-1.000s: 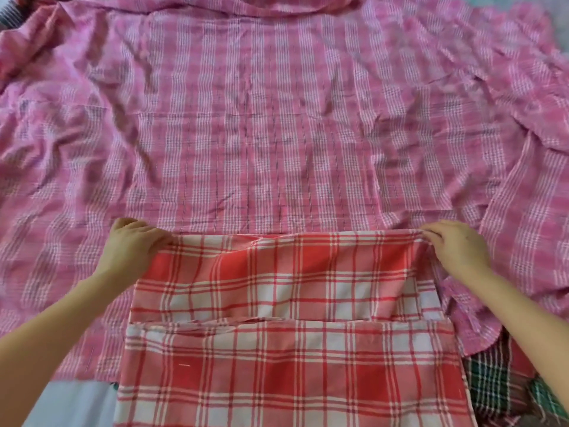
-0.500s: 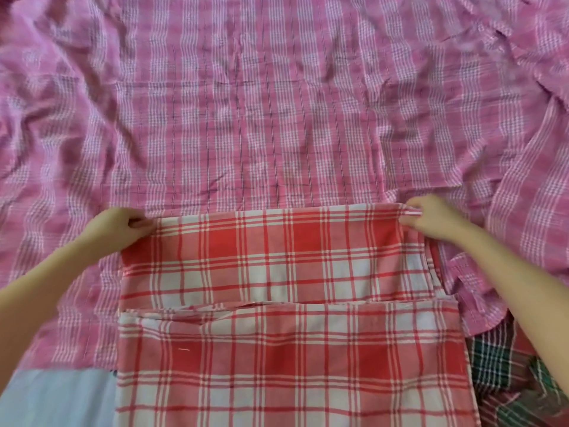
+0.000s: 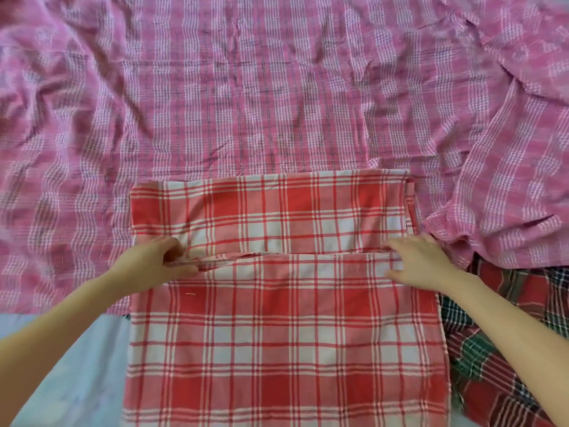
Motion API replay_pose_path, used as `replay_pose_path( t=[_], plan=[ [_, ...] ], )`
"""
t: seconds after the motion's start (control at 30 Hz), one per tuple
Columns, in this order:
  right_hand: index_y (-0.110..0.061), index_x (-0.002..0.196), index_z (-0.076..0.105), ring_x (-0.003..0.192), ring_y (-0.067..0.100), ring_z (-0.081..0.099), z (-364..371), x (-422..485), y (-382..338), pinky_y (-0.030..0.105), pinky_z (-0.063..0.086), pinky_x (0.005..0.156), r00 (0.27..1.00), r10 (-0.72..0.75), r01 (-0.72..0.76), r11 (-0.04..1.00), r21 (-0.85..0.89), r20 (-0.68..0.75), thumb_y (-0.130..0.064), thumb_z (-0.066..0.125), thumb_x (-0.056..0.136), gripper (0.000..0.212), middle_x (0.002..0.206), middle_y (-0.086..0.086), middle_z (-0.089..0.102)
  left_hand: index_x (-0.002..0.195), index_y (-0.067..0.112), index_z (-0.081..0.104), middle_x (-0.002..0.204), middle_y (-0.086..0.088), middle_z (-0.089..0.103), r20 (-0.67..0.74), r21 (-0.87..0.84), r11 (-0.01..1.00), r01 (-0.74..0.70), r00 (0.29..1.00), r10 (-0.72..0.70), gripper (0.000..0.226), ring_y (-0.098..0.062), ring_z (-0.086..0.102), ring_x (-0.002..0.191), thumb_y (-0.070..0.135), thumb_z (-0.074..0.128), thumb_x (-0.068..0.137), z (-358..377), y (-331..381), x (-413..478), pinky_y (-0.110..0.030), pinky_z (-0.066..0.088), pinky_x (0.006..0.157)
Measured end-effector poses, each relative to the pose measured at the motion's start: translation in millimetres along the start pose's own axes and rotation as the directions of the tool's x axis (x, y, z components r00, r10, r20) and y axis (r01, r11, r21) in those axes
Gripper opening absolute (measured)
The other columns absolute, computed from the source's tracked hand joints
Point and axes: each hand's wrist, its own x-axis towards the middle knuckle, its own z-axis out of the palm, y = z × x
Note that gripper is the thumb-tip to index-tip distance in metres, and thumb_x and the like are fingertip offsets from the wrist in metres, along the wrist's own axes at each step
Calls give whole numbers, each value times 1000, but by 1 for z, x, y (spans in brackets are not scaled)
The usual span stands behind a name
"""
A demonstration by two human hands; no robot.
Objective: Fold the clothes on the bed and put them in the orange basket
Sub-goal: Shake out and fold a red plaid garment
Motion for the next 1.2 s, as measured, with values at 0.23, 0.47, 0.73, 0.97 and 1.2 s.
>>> replay_pose_path(
  t=[0.23, 0.47, 0.73, 0.97, 1.2],
  plan=[
    [-29, 98, 66, 94, 14, 57, -2, -39, 21, 31, 30, 80, 996, 65, -63, 998, 32, -66, -49, 58, 86, 25, 89, -11, 65, 96, 27, 69, 87, 4, 69, 47, 140, 986, 92, 994, -99, 18, -21, 65, 89, 37, 69, 81, 0, -20, -44, -27, 43, 72],
    [-24, 67, 65, 63, 24, 55, -97, -65, 26, 30, 35, 56, 943, 164, -9, 884, 468, -290, -32, 68, 82, 17, 58, -2, 56, 71, 22, 71, 47, 10, 61, -124, -658, 746, 103, 962, -242, 29, 3, 51, 39, 1, 60, 87, -68, -42, -63, -22, 45, 57],
    [-19, 115, 64, 114, 34, 52, -114, 57, -3, 44, 33, 102, 853, 346, -332, 937, 104, -390, -22, 54, 92, 26, 117, 14, 63, 110, 2, 64, 69, -6, 68, -364, -790, 606, 93, 725, -585, 32, -16, 66, 73, 19, 63, 83, -72, -39, 39, -32, 50, 68],
    [-8, 109, 63, 95, 36, 58, 0, -27, -44, 48, 44, 87, 811, 79, -49, 997, 68, -580, -25, 51, 87, 31, 99, 15, 64, 117, 1, 52, 114, -23, 61, -327, -679, 641, 358, 635, -700, 37, -40, 55, 109, 23, 57, 89, 47, -18, -47, -43, 40, 92],
    [-15, 106, 66, 88, 29, 59, 176, -164, -82, 44, 41, 79, 841, -382, 338, 924, -180, -383, -51, 38, 89, 49, 98, 8, 67, 97, -1, 56, 93, -22, 64, -151, -659, 518, 545, 579, -801, 35, -40, 61, 92, 29, 66, 82, 171, -6, -163, -46, 46, 82]
  ],
)
